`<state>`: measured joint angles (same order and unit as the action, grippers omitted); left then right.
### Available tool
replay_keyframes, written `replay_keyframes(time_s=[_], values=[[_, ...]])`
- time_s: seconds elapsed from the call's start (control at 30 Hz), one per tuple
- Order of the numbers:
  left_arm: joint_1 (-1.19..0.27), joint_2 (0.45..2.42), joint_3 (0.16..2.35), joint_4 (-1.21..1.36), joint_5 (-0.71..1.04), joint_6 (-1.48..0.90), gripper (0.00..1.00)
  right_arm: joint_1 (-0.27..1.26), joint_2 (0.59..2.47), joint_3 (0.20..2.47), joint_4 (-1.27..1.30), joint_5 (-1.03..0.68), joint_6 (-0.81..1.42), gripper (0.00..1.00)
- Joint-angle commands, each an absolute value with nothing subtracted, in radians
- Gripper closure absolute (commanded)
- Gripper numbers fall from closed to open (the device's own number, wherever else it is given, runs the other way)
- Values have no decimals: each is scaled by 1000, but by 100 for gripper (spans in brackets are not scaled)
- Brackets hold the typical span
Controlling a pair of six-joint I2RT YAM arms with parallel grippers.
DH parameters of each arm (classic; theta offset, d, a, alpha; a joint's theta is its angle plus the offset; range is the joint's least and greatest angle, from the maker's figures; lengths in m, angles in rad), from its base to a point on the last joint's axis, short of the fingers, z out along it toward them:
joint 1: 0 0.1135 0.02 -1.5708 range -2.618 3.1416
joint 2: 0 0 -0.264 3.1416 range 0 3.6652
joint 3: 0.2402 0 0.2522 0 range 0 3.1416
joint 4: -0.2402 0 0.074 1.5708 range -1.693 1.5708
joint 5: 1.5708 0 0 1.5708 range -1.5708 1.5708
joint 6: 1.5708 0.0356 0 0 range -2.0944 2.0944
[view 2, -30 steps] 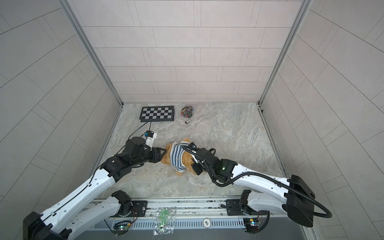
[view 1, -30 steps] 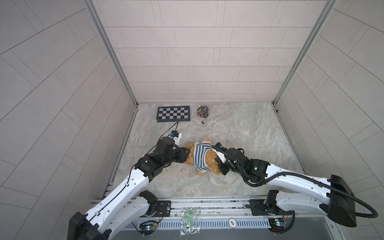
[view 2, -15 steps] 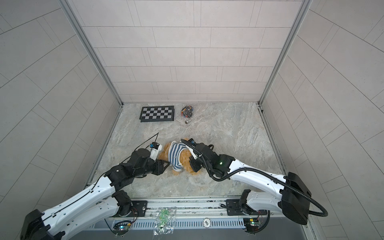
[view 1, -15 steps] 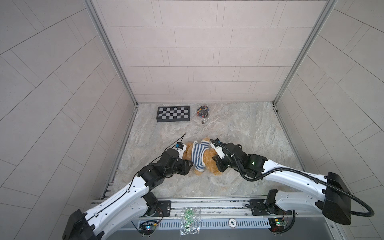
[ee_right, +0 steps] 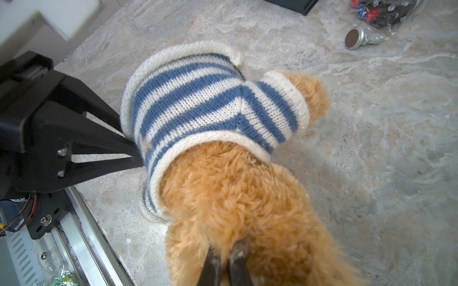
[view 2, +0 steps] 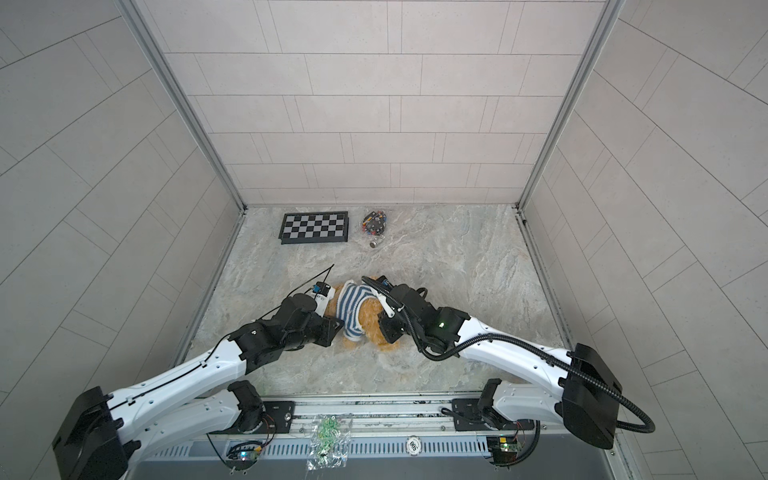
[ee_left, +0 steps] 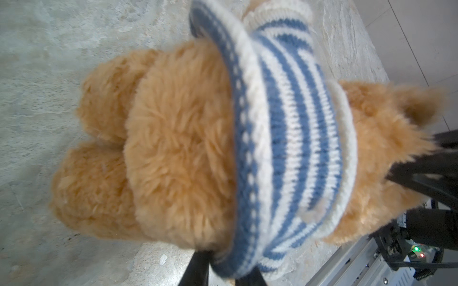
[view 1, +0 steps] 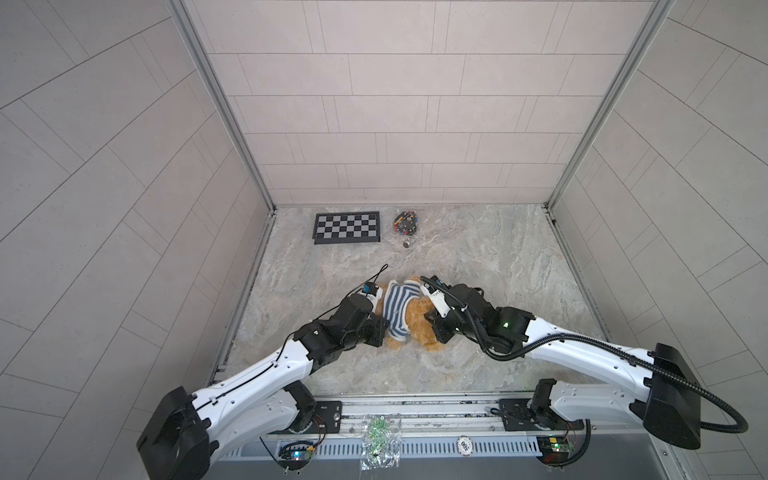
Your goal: Dress the teddy bear
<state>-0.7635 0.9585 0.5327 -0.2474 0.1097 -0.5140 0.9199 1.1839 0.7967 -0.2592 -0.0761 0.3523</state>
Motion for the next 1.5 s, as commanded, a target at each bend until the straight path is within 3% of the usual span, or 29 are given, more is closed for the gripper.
replay_keyframes(time_s=[0.0, 0.2, 0.5, 1.47], values=[[-764, 944, 551, -269, 53, -496, 84, 917, 1173, 822, -256, -83, 354, 100], [-765, 928, 551, -299, 39, -474, 87, 913, 1169, 818, -258, -83, 354, 100], [-764, 902, 552, -359, -33, -483, 100, 892, 1136, 803, -282, -71, 354, 100], [-735, 909, 587, -409, -57, -432, 100, 815, 1075, 745, -290, -139, 382, 100]])
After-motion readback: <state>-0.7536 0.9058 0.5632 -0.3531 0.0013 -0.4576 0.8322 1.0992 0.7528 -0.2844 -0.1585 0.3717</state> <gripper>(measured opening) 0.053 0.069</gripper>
